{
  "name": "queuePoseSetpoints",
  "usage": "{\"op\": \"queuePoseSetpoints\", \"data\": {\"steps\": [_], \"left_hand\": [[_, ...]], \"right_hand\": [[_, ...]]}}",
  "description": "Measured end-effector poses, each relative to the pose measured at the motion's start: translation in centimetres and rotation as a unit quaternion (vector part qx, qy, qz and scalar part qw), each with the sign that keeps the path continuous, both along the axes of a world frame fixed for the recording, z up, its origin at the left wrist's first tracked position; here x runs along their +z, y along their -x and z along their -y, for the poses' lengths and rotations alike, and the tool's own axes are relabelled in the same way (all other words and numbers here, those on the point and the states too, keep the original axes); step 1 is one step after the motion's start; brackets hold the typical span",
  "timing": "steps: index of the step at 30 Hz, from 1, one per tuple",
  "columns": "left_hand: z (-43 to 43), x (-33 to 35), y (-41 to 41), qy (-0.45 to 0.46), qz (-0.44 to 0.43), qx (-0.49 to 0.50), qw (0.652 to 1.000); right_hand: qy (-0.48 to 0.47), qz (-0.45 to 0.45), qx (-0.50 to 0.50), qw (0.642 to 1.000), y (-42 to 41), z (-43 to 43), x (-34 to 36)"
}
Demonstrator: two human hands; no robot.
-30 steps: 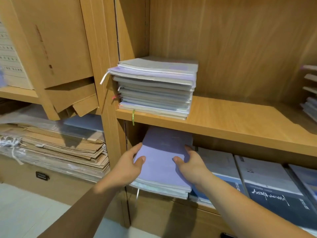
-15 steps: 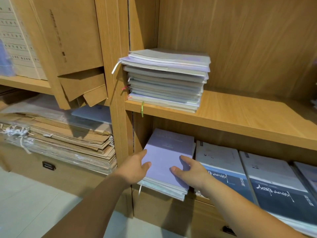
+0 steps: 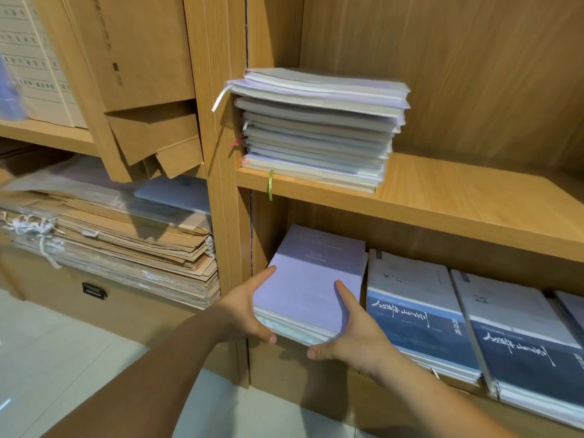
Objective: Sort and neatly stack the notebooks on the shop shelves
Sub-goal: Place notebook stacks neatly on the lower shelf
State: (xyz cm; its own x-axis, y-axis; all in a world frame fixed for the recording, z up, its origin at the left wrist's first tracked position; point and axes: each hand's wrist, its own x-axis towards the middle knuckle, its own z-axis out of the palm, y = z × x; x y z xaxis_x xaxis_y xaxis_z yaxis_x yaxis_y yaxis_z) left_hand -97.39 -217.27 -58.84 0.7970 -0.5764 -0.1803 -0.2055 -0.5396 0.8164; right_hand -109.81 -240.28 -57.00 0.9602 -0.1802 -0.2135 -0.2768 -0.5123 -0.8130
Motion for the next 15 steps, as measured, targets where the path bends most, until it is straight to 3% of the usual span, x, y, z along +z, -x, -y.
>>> {"op": "queuePoseSetpoints", "data": {"steps": [6,11,15], "left_hand": [[1.0,-0.2,0.2,0.012,0.061,0.054,0.997],[1.3,-0.5,0.1,-0.019,0.121,0.065,0.99],[1.1,-0.6,0.1,0.007,0.087,0.041,0.995]], "right_hand": [[0.013,0.062,-0.045,0.997,-0.3,0.6,-0.9],[0.035,0.062,-0.055,0.996,-1.0,0.7,-0.7],[0.019,0.061,-0.053,0.997,-1.0,0.7,-0.5]]}}
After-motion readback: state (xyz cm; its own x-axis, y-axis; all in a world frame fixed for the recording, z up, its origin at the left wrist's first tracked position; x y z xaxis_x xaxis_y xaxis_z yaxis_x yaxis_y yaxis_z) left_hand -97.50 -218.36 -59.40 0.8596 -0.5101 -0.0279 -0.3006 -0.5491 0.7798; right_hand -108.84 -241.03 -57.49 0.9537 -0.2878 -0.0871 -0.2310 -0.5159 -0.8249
